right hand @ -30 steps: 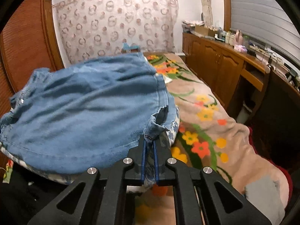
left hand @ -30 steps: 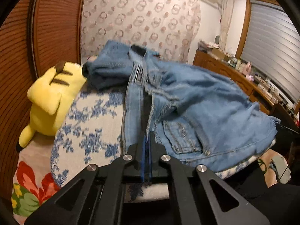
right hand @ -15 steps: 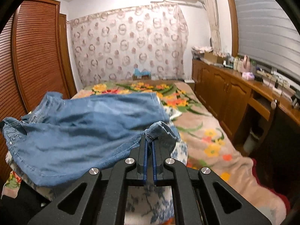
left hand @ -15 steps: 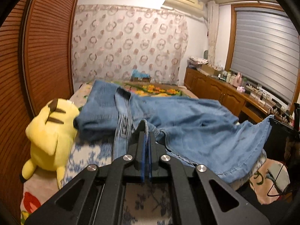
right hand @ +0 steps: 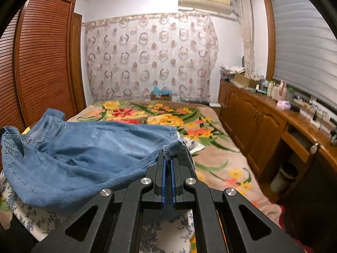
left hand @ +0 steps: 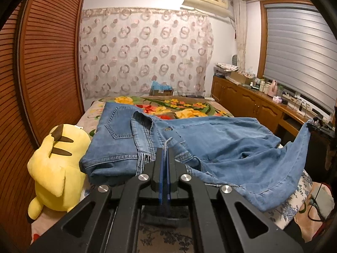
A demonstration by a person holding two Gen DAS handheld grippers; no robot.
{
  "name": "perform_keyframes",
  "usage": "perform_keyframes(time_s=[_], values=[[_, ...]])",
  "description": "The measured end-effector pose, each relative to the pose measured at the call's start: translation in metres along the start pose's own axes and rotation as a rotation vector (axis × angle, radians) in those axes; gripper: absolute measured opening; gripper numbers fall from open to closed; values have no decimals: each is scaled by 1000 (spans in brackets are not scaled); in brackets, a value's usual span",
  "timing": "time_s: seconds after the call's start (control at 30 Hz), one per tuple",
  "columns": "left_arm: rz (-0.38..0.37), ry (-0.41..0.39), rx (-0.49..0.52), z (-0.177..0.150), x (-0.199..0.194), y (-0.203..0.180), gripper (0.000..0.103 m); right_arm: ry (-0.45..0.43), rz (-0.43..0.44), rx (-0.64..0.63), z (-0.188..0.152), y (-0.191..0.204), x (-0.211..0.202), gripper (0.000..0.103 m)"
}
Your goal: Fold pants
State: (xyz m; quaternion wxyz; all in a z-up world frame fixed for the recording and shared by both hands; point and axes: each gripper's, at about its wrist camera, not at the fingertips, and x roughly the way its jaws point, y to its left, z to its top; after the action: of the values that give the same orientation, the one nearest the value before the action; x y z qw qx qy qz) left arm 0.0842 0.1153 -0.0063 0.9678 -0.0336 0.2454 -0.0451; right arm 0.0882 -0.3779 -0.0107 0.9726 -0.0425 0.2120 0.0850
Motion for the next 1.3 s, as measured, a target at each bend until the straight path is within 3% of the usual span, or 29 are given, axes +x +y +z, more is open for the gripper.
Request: perform_keyframes(time_s=[0.17,0.37,0.63,0.93,1.3], values=[[-9,14,-6,17,19,7,3,7,10,13,-5,-3,15,3],[9,-21,-1,57,46,12,3,-71,-12,-2,36,-11,16,3],[49,-50,-4,103,99,26,3,-113,-54,-79,62,4,69,3],[110,-11,-12,128,171,47,3,-51,-85,-119,81,15,145,3],[115,82,-47,120,229,66,3,98,-158,-156,112,32,250,3]])
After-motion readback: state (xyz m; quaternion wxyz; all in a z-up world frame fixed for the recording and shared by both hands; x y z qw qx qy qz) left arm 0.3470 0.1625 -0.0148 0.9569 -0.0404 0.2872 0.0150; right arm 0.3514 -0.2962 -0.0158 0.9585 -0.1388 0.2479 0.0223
